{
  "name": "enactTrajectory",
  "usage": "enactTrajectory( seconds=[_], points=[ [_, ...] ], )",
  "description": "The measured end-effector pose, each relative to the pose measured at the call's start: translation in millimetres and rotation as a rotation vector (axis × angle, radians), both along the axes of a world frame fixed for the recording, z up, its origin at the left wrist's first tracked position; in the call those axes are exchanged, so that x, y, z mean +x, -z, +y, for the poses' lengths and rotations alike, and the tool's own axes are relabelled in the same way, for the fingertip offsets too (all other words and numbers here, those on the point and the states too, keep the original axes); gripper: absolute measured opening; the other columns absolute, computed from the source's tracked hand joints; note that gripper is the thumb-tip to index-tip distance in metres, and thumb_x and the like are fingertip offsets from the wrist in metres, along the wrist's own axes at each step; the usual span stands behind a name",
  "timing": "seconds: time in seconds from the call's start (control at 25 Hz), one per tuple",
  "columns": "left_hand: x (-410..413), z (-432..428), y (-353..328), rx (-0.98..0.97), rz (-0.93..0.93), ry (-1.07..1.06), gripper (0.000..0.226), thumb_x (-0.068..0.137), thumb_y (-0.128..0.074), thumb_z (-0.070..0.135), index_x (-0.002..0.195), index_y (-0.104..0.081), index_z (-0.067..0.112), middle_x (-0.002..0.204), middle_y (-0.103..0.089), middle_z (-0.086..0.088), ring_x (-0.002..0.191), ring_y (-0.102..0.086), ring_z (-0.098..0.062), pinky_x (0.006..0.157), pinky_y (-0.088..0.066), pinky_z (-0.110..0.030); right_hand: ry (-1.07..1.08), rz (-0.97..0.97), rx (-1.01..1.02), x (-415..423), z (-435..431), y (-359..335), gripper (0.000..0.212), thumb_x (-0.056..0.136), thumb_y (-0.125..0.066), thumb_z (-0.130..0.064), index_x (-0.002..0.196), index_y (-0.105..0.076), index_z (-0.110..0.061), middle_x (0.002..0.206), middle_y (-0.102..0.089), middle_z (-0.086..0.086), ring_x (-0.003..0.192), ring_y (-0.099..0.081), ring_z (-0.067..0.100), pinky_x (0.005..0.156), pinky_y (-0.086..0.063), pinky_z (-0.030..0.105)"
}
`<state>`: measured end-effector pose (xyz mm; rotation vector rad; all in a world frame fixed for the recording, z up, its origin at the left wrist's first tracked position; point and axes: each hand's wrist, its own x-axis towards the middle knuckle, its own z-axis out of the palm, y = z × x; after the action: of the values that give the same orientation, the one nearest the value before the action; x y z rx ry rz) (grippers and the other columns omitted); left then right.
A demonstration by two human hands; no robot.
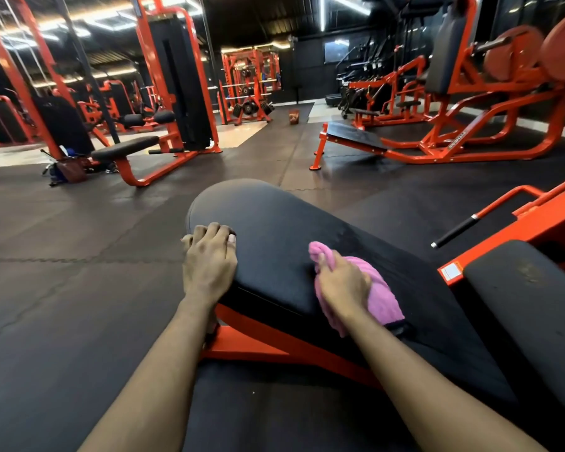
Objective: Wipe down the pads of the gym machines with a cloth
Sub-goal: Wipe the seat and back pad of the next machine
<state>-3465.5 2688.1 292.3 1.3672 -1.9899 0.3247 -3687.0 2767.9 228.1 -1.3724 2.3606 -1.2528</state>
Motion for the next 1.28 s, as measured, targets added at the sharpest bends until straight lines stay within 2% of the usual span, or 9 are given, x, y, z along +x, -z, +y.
enactTrajectory(
  seconds=[0.08, 0.16, 0.32, 0.56, 0.72, 0.88, 1.0, 1.12, 1.28],
  points=[
    [-3, -3, 4, -0.046, 0.072, -0.008, 0.033, 0.095, -0.034, 0.034, 0.102, -0.065, 0.024, 0.105, -0.065, 0.004, 0.106, -0.052, -0.025, 0.094, -0.032, -0.044, -0.204, 0.073, -0.112, 38, -34, -19, 0.032, 0.103, -0.04, -0.051, 0.129, -0.058, -0.044, 0.133, -0.065, -0.01, 0.131, -0.054, 0.019, 0.112, -0.035, 0.05],
    [-3, -2, 9, -0.081, 0.134, 0.018, 0.029, 0.095, -0.039, 0.029, 0.105, -0.064, 0.023, 0.108, -0.066, 0.006, 0.107, -0.052, -0.022, 0.096, -0.031, -0.041, -0.358, 0.176, -0.031, 65, -62, -26, 0.038, 0.104, -0.038, -0.052, 0.14, -0.049, -0.048, 0.155, -0.046, -0.009, 0.147, -0.035, 0.016, 0.12, -0.019, 0.054],
    [-3, -2, 10, -0.095, 0.106, 0.005, 0.025, 0.093, -0.04, 0.028, 0.1, -0.064, 0.026, 0.107, -0.063, 0.01, 0.107, -0.052, -0.02, 0.096, -0.031, -0.04, -0.366, 0.149, 0.077, 24, -94, -17, 0.046, 0.105, -0.038, -0.053, 0.15, -0.041, -0.045, 0.165, -0.029, -0.009, 0.154, -0.021, 0.015, 0.124, -0.012, 0.053],
    [-7, 0, 15, -0.15, 0.127, -0.007, 0.024, 0.091, -0.04, 0.027, 0.095, -0.064, 0.027, 0.106, -0.063, 0.012, 0.108, -0.053, -0.018, 0.093, -0.03, -0.038, -0.227, 0.081, 0.142, -86, -153, 25, 0.039, 0.103, -0.043, -0.046, 0.141, -0.052, -0.04, 0.159, -0.042, -0.005, 0.147, -0.036, 0.02, 0.119, -0.026, 0.055],
    [-8, 0, 18, -0.184, 0.16, -0.006, 0.023, 0.09, -0.044, 0.024, 0.093, -0.066, 0.027, 0.108, -0.064, 0.013, 0.109, -0.054, -0.017, 0.09, -0.029, -0.039, -0.177, 0.017, 0.154, -112, -190, 20, 0.034, 0.098, -0.039, -0.05, 0.12, -0.061, -0.036, 0.133, -0.064, -0.007, 0.128, -0.056, 0.025, 0.104, -0.044, 0.046],
    [-8, -1, 18, -0.213, 0.208, 0.01, 0.023, 0.089, -0.044, 0.024, 0.091, -0.068, 0.026, 0.11, -0.066, 0.013, 0.111, -0.054, -0.015, 0.088, -0.026, -0.036, -0.508, -0.039, -0.104, -53, -243, -16, 0.026, 0.102, -0.049, -0.043, 0.121, -0.067, -0.039, 0.142, -0.06, -0.01, 0.138, -0.046, 0.008, 0.11, -0.036, 0.027],
    [-8, -2, 19, -0.225, 0.221, 0.024, 0.023, 0.089, -0.045, 0.024, 0.089, -0.068, 0.025, 0.11, -0.066, 0.013, 0.112, -0.054, -0.014, 0.089, -0.027, -0.037, -0.644, 0.11, -0.127, -10, -271, -37, 0.04, 0.096, -0.044, -0.061, 0.132, -0.057, -0.048, 0.154, -0.048, -0.008, 0.147, -0.037, 0.014, 0.121, -0.027, 0.038],
    [-8, -3, 19, -0.21, 0.215, 0.025, 0.022, 0.089, -0.045, 0.025, 0.088, -0.068, 0.025, 0.11, -0.066, 0.013, 0.111, -0.054, -0.015, 0.089, -0.028, -0.039, -0.499, 0.169, -0.084, -34, -275, -37, 0.052, 0.094, -0.039, -0.067, 0.135, -0.057, -0.042, 0.145, -0.058, -0.009, 0.135, -0.051, 0.02, 0.113, -0.041, 0.04],
    [-9, -2, 18, -0.2, 0.191, 0.014, 0.02, 0.088, -0.047, 0.025, 0.089, -0.067, 0.027, 0.111, -0.065, 0.013, 0.112, -0.052, -0.015, 0.089, -0.026, -0.036, -0.308, 0.108, 0.044, -82, -260, -18, 0.038, 0.1, -0.039, -0.055, 0.13, -0.058, -0.042, 0.132, -0.067, -0.004, 0.123, -0.06, 0.025, 0.103, -0.046, 0.042]
  ],
)
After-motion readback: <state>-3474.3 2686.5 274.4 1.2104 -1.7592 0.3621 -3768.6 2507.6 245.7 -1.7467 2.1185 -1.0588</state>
